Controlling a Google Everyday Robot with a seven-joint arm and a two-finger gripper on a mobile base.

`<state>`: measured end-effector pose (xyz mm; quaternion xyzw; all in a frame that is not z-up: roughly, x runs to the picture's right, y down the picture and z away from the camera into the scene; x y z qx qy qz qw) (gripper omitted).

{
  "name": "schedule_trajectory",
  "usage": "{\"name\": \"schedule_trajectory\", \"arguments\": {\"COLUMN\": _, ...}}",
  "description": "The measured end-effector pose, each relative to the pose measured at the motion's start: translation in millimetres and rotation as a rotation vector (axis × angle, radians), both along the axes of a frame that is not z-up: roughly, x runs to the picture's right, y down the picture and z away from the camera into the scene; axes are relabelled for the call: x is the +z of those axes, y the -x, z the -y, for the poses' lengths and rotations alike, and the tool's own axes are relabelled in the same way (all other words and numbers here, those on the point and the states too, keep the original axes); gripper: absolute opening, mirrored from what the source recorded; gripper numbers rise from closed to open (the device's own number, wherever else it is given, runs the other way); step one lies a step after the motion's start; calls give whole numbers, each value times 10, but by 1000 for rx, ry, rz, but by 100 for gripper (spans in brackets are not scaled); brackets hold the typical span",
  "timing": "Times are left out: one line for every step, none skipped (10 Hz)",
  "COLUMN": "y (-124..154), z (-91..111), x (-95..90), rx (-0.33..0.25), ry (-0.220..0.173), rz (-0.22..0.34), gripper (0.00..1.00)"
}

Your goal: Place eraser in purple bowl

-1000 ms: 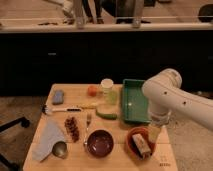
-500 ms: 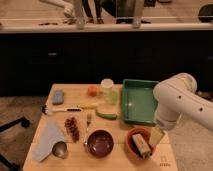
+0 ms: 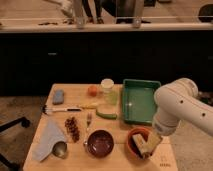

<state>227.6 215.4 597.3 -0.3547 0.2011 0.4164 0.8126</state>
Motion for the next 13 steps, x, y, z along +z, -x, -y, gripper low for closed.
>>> {"name": "schedule_trajectory", "arguments": {"y": -5, "z": -1, "x": -1, "rx": 0, "ry": 0, "rz": -1, "gripper": 80}}
{"name": "schedule_trajectory", "arguments": {"y": 3, "z": 3, "x": 3, "rx": -2, "ry": 0, "rz": 1, "gripper": 80}}
{"name": "schedule_trajectory", "arguments": {"y": 7, "z": 4, "x": 4, "rx": -2, "ry": 0, "rz": 1, "gripper": 80}}
{"name": "schedule_trajectory", "arguments": {"y": 1, "z": 2, "x": 3, "rx": -1, "ry": 0, "rz": -1, "gripper": 80}}
{"name": "schedule_trajectory", "arguments": {"y": 4, "z": -17, "x": 12, "rx": -8, "ry": 1, "rz": -15, "gripper": 80}}
{"name": "schedule_trajectory", "arguments": {"y": 73, "z": -65, "x": 51, "rx": -22, "ry": 1, "rz": -27, "gripper": 80}}
{"name": "schedule_trajectory", "arguments": {"y": 158, "z": -127, "x": 102, "rx": -35, "ry": 2, "rz": -37, "gripper": 80}}
{"name": "schedule_trajectory", "arguments": {"y": 230, "z": -159, "x": 138, "rx": -45, "ry": 4, "rz": -41, "gripper": 80}}
{"name": "schedule_trajectory", "arguments": {"y": 277, "z": -193, "x": 167, "rx": -50, "ry": 9, "rz": -48, "gripper": 80}}
{"name": "schedule_trajectory", "arguments": {"y": 288, "z": -215, "x": 187, "rx": -48, "ry": 13, "rz": -58, "gripper": 80}}
{"name": "schedule_trajectory", "arguments": {"y": 292, "z": -248, "x": 209, "rx": -27, "ry": 23, "rz": -76, "gripper": 80}}
{"name": "schedule_trajectory", "arguments": {"y": 311, "z": -276, "x": 241, "rx": 10, "ry": 43, "rz": -87, "gripper": 80}}
{"name": "schedule_trajectory", "arguments": {"y": 330, "z": -299, "x": 280, "rx": 64, "ry": 82, "rz": -76, "gripper": 80}}
